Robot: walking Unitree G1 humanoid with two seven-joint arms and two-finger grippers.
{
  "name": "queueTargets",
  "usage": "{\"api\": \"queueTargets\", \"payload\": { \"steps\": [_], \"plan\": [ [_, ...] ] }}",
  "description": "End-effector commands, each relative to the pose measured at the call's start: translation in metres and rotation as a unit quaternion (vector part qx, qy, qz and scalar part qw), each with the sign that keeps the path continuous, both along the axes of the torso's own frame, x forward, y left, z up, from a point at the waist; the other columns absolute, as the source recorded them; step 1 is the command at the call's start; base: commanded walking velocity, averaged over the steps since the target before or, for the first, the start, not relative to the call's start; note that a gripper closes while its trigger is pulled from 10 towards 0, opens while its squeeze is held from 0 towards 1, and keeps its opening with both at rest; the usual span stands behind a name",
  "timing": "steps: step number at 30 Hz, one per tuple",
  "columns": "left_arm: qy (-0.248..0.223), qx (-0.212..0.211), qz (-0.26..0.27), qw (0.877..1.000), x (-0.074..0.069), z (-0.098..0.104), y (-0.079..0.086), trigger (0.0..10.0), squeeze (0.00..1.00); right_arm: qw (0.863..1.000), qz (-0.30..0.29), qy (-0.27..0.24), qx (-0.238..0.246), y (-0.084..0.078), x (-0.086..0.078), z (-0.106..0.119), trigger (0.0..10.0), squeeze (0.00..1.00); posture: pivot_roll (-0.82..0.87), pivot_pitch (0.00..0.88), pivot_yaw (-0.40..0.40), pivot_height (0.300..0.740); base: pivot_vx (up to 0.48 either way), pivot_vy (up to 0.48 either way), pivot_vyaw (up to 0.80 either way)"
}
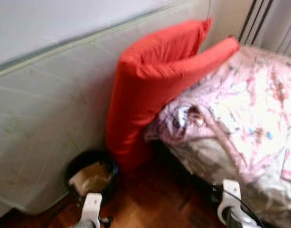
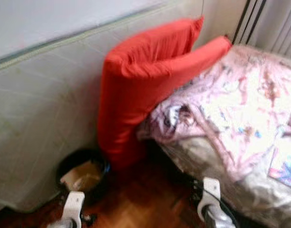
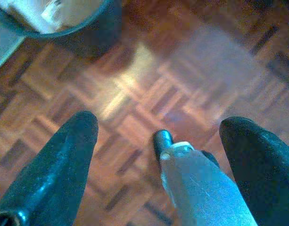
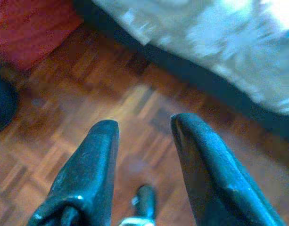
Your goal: Clean up the room
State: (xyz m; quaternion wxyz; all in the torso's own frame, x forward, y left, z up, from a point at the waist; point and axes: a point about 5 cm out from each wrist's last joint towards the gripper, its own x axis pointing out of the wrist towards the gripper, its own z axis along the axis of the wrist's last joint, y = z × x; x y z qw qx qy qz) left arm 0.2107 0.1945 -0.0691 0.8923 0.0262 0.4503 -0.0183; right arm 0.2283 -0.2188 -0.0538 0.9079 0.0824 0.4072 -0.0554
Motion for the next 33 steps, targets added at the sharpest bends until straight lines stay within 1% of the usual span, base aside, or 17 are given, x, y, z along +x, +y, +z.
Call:
{"api": "queueTargets", "payload": {
  "steps": [1,12,27,30,33],
  "plan": [
    [0.009,0.01,0.009,1.0,-0.0056,-0.0015,0.0108,10.0,0.0,1.0,0.004,-0.002,0.01,0.0085,0.002,-0.0005,10.0,0.0,-0.01,0.0,0.016,0.74,0.0,-0.326,0.0],
    [0.011,0.01,0.007,1.0,-0.0068,-0.0022,0.0107,10.0,0.0,1.0,0.007,-0.001,0.009,0.0086,0.001,-0.0012,10.0,0.0,-0.01,0.0,0.016,0.74,0.0,-0.324,0.0],
    [0.009,0.006,0.02,1.0,-0.0079,-0.0028,0.0107,10.0,0.0,1.0,0.009,0.0,0.008,0.0086,0.0005,-0.0014,10.0,0.0,-0.02,0.0,0.016,0.74,0.0,0.0,0.0],
    [0.009,0.0,0.03,1.0,-0.0082,-0.003,0.0104,10.0,0.0,1.0,0.01,0.002,0.007,0.0085,0.0004,-0.0016,10.0,0.0,-0.01,0.0,0.014,0.74,0.0,0.0,0.0],
    [0.007,-0.006,0.036,0.999,-0.0081,-0.003,0.0101,10.0,0.0,1.0,0.008,0.006,0.009,0.0085,0.0001,-0.0019,10.0,0.0,-0.01,0.0,0.013,0.74,0.0,0.272,-0.63]
  ]
}}
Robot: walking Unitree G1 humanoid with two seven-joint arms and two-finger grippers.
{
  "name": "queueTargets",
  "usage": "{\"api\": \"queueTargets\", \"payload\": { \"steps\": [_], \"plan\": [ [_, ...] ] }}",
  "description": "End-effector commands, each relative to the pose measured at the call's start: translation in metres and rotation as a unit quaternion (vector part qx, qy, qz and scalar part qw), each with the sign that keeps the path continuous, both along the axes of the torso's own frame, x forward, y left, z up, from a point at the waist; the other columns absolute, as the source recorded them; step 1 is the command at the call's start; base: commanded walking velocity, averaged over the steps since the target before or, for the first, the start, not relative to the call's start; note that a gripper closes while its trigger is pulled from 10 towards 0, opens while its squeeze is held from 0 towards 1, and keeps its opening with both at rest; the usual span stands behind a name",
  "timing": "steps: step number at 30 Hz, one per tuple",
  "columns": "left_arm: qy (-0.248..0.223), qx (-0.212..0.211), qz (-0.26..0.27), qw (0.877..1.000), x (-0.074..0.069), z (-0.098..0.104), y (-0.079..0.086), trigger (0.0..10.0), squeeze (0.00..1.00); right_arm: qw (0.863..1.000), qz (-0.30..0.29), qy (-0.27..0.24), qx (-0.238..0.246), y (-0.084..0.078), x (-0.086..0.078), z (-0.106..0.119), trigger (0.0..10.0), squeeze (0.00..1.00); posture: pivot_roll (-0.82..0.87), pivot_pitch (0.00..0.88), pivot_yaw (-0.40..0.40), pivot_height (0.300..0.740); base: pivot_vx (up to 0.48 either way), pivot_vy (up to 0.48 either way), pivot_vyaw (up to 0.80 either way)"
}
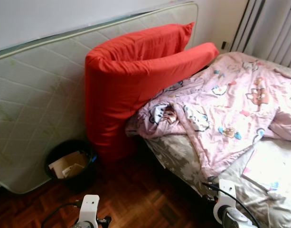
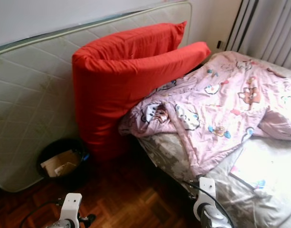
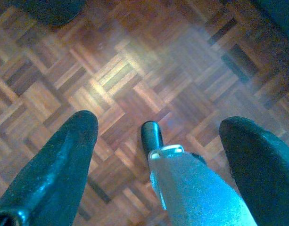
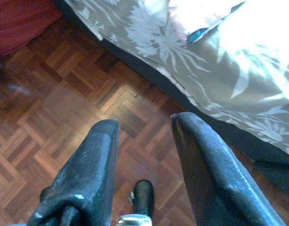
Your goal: Clean up the room
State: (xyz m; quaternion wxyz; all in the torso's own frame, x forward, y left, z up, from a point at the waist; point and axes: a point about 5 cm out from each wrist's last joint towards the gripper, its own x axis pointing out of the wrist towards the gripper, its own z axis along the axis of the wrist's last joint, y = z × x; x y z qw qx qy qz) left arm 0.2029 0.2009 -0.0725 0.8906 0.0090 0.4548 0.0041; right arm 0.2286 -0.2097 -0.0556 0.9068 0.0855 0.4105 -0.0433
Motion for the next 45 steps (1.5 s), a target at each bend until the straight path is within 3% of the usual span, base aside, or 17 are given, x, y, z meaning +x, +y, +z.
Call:
{"api": "queueTargets", "payload": {
  "steps": [1,45],
  "plan": [
    [0.003,0.0,0.008,1.0,-0.0001,0.0005,0.004,10.0,0.0,1.0,-0.002,0.005,0.001,-0.0005,-0.0001,-0.0001,10.0,0.0,-0.01,0.0,0.014,0.74,0.0,0.48,-0.74],
    [-0.011,-0.004,0.007,1.0,0.0028,0.0026,0.0047,10.0,0.0,1.0,-0.001,0.005,0.001,0.0006,0.0012,0.0004,10.0,0.0,-0.01,0.0,0.021,0.74,0.0,0.066,-0.74]
  ]
}}
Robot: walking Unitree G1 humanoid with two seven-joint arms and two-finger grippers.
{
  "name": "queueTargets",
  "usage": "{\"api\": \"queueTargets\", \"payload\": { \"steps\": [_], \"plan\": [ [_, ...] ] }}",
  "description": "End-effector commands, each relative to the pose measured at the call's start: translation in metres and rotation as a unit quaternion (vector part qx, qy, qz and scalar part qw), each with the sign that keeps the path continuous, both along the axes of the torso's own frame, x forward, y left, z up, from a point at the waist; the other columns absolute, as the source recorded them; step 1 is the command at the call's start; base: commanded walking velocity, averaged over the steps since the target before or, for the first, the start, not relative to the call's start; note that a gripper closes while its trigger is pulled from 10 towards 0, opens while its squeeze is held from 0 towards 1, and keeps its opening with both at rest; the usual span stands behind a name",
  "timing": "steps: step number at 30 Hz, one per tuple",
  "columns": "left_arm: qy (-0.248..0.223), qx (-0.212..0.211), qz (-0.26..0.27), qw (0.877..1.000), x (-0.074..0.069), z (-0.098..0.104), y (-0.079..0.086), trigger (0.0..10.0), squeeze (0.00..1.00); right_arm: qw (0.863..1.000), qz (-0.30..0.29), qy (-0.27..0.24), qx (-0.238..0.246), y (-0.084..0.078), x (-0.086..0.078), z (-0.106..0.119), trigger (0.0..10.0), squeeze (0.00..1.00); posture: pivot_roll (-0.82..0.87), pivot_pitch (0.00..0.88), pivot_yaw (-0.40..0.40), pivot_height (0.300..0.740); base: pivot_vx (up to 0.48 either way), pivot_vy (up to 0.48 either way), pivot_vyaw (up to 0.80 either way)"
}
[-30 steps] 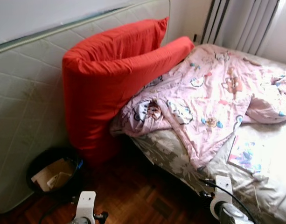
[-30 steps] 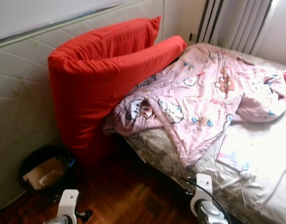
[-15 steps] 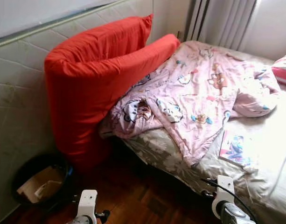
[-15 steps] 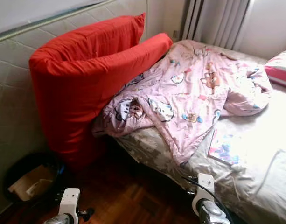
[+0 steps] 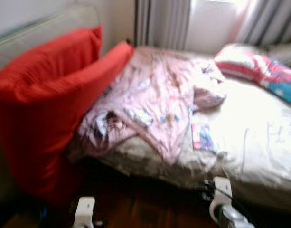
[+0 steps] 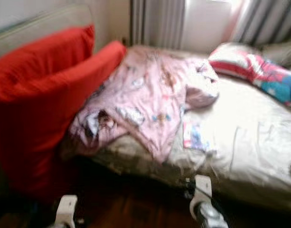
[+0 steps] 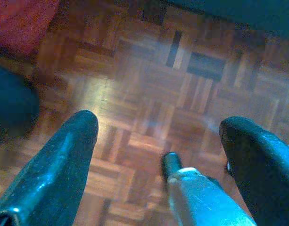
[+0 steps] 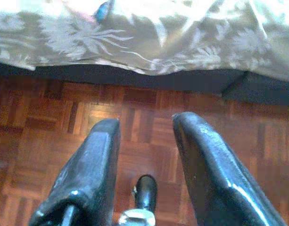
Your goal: Clean up the room
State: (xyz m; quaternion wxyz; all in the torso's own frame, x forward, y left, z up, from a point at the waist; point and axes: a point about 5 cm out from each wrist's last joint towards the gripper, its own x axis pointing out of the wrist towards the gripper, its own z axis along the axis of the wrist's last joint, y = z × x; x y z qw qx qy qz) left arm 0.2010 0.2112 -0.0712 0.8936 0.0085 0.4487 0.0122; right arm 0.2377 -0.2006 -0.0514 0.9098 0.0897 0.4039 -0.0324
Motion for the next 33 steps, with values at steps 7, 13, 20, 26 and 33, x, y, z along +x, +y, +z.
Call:
{"api": "queueTargets", "payload": {
  "steps": [7,13,20,26,33],
  "plan": [
    [-0.006,-0.006,0.001,1.0,0.0048,0.0015,-0.0057,10.0,0.0,1.0,-0.011,0.011,-0.009,-0.0089,-0.0076,-0.0034,10.0,0.0,-0.01,0.0,0.023,0.74,0.0,0.0,-0.52],
    [-0.008,-0.008,0.001,1.0,0.0045,0.0014,-0.0058,10.0,0.0,1.0,-0.016,0.005,-0.008,-0.0089,-0.0074,-0.0032,10.0,0.0,-0.01,0.0,0.024,0.74,0.0,0.0,0.0],
    [-0.009,-0.008,-0.001,1.0,0.004,0.0012,-0.0059,10.0,0.0,1.0,-0.018,0.003,-0.008,-0.0088,-0.0078,-0.0034,10.0,0.0,-0.01,0.0,0.024,0.74,0.0,0.0,0.0],
    [-0.008,-0.008,-0.004,1.0,0.0035,0.001,-0.0057,10.0,0.0,1.0,-0.016,0.003,-0.009,-0.0084,-0.0083,-0.0038,10.0,0.0,-0.01,0.0,0.026,0.74,0.08,0.0,0.0],
    [-0.009,-0.01,-0.003,1.0,0.0033,0.0009,-0.0063,10.0,0.0,1.0,-0.017,0.003,-0.014,-0.0093,-0.0085,-0.0037,10.0,0.0,-0.01,0.0,0.023,0.74,0.0,0.0,0.0]
  ]
}}
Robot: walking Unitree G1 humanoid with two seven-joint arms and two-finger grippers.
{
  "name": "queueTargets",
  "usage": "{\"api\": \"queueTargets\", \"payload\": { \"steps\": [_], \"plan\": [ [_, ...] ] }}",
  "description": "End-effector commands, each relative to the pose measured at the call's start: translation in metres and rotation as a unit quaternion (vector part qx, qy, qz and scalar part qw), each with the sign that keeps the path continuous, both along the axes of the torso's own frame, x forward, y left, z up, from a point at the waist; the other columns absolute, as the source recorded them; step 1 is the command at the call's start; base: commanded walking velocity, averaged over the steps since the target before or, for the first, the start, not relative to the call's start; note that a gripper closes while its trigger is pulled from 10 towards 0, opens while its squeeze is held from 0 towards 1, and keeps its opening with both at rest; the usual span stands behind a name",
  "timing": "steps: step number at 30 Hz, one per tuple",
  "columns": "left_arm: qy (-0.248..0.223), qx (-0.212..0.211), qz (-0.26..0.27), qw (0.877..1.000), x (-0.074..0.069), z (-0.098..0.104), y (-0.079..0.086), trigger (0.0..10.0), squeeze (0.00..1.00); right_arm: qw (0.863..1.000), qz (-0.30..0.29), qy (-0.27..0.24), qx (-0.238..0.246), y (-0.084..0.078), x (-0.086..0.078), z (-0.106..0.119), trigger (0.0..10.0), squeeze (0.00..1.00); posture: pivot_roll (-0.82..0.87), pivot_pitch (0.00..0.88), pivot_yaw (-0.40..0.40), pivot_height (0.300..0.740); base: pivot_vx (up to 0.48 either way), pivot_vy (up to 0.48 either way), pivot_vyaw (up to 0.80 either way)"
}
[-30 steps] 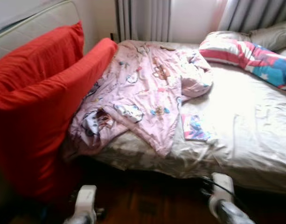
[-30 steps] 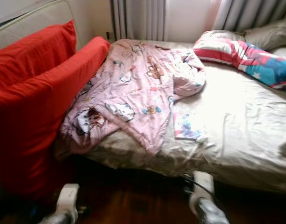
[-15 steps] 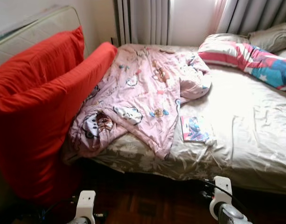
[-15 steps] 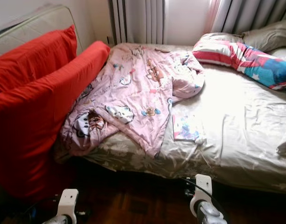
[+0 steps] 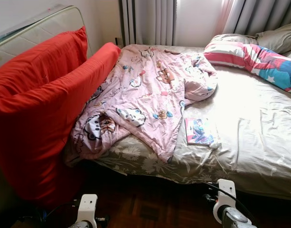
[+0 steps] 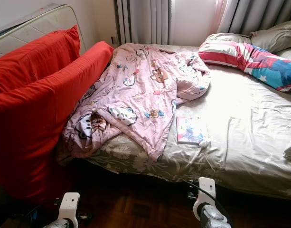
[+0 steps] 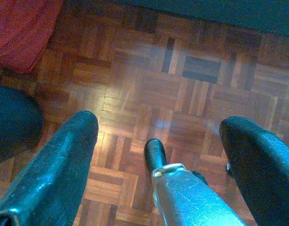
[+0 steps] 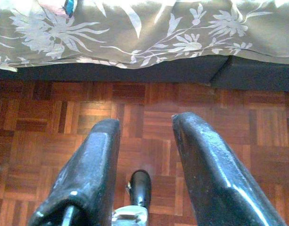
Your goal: Clean up the room
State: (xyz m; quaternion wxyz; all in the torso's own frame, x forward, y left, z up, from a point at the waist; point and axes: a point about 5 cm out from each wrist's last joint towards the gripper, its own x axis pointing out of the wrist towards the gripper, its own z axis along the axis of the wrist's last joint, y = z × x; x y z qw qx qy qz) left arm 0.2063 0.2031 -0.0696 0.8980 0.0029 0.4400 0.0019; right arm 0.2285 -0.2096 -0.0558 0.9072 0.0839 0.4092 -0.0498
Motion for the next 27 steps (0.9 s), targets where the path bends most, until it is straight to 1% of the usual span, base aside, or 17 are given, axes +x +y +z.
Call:
{"api": "queueTargets", "payload": {
  "steps": [1,3,7,13,17,27],
  "plan": [
    [0.0,-0.001,0.004,1.0,-0.0017,-0.0007,0.0015,10.0,0.0,1.0,-0.004,-0.005,-0.003,-0.0008,0.001,0.0008,10.0,0.0,-0.01,0.0,0.022,0.74,0.0,0.0,0.0],
    [0.0,-0.001,0.004,1.0,-0.0016,-0.0006,0.0014,10.0,0.0,1.0,-0.005,-0.005,-0.004,-0.001,0.001,0.0009,10.0,0.0,-0.01,0.0,0.022,0.74,0.0,0.0,0.0],
    [0.0,0.001,0.0,1.0,-0.0011,-0.0003,0.0014,10.0,0.0,1.0,-0.009,-0.006,-0.006,-0.0015,0.0013,0.0012,10.0,0.0,-0.01,0.0,0.019,0.74,0.246,0.0,0.0],
    [0.0,0.001,-0.001,1.0,-0.0006,0.0,0.0014,10.0,0.0,1.0,-0.012,-0.008,-0.009,-0.0019,0.0018,0.0016,10.0,0.0,-0.01,0.0,0.019,0.74,0.248,0.0,-0.73],
    [0.001,0.0,-0.002,1.0,-0.0006,-0.0001,0.0013,10.0,0.0,1.0,-0.02,-0.013,-0.016,-0.003,0.0023,0.0022,10.0,0.0,-0.01,0.0,0.019,0.74,0.25,0.0,0.0],
    [0.0,0.0,-0.003,1.0,0.0,0.0002,0.0011,10.0,0.0,1.0,-0.02,-0.017,-0.015,-0.003,0.0031,0.0029,10.0,0.0,-0.01,0.0,0.016,0.74,0.25,0.0,0.0]
  ]
}}
